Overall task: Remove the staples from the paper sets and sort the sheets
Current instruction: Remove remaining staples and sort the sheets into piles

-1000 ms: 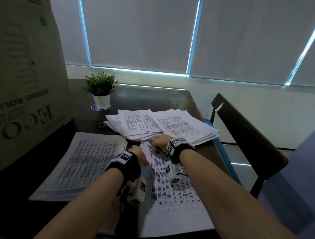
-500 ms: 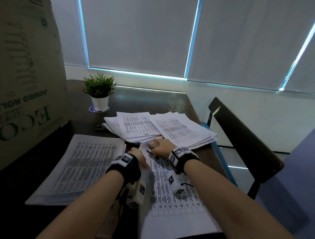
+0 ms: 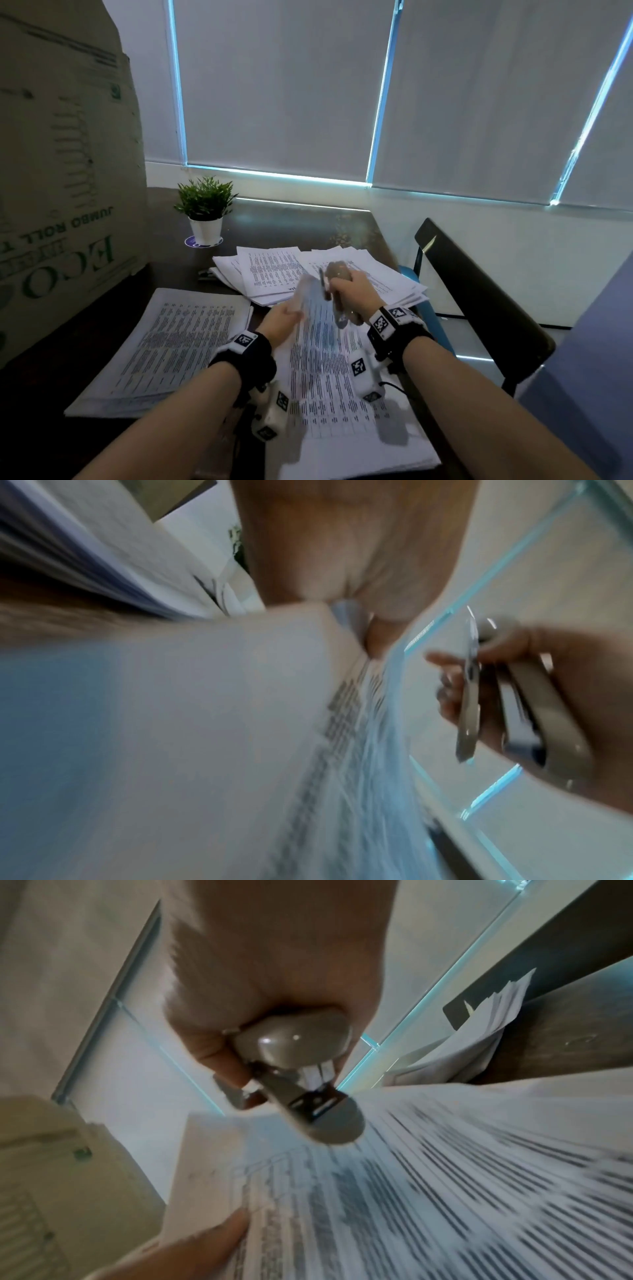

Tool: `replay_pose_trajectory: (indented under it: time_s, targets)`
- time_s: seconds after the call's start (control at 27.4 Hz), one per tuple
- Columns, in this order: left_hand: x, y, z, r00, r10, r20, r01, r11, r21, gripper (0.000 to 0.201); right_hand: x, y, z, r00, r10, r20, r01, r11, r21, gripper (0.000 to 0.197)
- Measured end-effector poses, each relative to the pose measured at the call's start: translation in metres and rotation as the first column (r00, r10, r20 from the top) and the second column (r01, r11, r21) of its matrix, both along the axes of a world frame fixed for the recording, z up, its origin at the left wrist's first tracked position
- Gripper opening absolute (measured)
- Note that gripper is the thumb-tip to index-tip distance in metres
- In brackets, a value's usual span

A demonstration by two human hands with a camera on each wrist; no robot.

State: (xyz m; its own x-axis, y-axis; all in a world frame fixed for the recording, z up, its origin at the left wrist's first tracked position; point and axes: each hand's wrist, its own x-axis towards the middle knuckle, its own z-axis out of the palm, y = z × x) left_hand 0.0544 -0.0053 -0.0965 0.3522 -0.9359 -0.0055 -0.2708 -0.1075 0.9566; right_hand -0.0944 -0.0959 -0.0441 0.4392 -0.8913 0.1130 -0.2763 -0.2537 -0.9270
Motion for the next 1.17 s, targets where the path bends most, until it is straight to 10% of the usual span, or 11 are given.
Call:
replay_pose_trajectory:
  time_s: [0.11, 0.4, 0.48, 0.66, 0.84, 0.99, 1.17]
  targets:
    - [0.003, 0.014, 0.036, 0.969, 0.094, -0.23, -0.136, 0.975, -0.175, 0.021, -0.035, -0.006, 0.02, 0.964, -0.182, 0.195, 0.178, 0.983, 0.039, 0.009]
    - [-0.027, 0.013, 0.163, 0.969, 0.083, -0.234, -0.216, 0.75, -0.626, 0.008, -0.068, 0.016, 0.094, 0.895, -0.023, 0.446, 0.053, 0.997, -0.055, 0.017]
    - [-0.029, 0.003, 0.151, 0.973, 0.075, -0.217, -0.191, 0.787, -0.586, 0.012, -0.071, 0.016, 0.08, 0.914, -0.087, 0.396, 0.124, 0.99, -0.069, 0.039]
    - [-0.044, -0.006, 0.101, 0.991, 0.103, -0.088, -0.13, 0.905, -0.406, 0.009, -0.082, 0.028, 0.048, 0.973, -0.117, 0.199, 0.14, 0.984, -0.105, 0.018]
    - [-0.049, -0.02, 0.143, 0.982, 0.19, 0.018, -0.166, 0.894, -0.416, 0.008, -0.099, 0.022, 0.13, 0.683, -0.222, 0.696, 0.58, 0.745, -0.331, 0.037]
    - [-0.074, -0.025, 0.164, 0.988, 0.094, 0.12, -0.046, 0.935, -0.353, 0.027, -0.085, 0.021, 0.206, 0.506, -0.033, 0.862, 0.505, 0.821, -0.266, 0.021]
    - [-0.098, -0.04, 0.168, 0.969, 0.09, 0.23, -0.011, 0.946, -0.325, 0.036, -0.064, 0.011, 0.213, 0.583, -0.095, 0.807, 0.485, 0.837, -0.252, 0.02]
